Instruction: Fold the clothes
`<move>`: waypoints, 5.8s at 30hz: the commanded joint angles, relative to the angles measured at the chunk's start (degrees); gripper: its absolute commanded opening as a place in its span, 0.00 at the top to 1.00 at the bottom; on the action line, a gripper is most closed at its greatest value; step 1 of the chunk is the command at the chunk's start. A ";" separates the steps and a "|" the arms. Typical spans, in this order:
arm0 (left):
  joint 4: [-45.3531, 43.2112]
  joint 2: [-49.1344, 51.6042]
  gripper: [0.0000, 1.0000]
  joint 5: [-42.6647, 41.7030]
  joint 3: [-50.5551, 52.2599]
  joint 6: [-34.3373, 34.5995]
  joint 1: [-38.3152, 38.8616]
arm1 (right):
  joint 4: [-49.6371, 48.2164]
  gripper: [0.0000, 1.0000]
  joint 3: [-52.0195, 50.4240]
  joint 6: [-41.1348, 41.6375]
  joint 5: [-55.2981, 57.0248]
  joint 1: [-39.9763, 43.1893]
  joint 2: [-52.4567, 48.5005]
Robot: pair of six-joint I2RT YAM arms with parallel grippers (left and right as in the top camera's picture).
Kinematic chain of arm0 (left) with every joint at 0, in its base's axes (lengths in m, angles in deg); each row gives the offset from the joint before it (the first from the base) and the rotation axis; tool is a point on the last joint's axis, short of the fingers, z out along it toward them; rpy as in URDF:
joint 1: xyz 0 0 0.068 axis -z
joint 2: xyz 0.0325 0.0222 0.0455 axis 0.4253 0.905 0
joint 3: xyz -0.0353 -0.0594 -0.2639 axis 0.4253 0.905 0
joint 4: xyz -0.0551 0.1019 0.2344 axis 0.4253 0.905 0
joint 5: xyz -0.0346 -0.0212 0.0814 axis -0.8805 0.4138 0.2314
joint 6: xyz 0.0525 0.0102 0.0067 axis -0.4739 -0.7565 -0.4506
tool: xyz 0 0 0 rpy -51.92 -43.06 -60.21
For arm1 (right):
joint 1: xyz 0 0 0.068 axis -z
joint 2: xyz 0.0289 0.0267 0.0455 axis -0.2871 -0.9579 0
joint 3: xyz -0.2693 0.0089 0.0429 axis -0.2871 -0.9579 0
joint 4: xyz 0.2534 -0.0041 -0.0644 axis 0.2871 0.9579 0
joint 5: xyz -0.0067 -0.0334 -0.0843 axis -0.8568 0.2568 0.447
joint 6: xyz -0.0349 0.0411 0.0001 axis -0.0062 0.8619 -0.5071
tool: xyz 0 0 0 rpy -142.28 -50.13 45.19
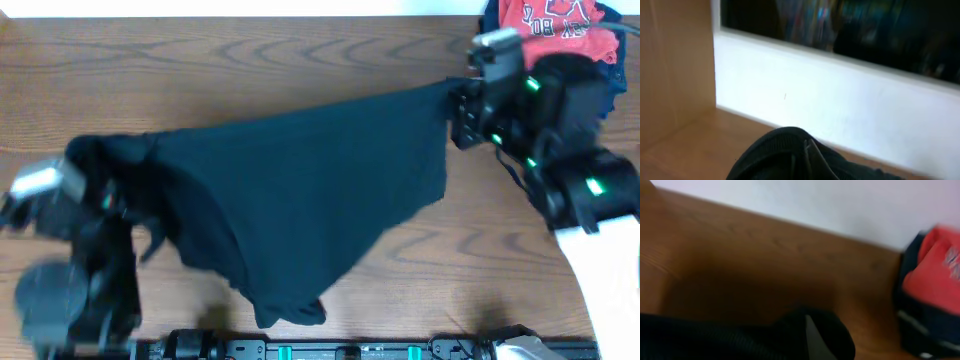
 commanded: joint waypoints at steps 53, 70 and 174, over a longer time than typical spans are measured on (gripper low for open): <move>-21.81 58.40 0.02 3.48 -1.18 -1.42 -0.87 | -43.71 0.01 0.48 3.58 -4.92 5.18 -40.48; -13.84 65.94 0.07 -18.10 -1.16 -9.79 -10.56 | -30.84 0.07 0.46 2.97 -11.28 4.81 -38.10; 15.52 60.33 0.02 -18.71 -28.94 -7.17 -6.71 | -23.30 0.12 9.79 -5.33 -14.78 5.73 -35.58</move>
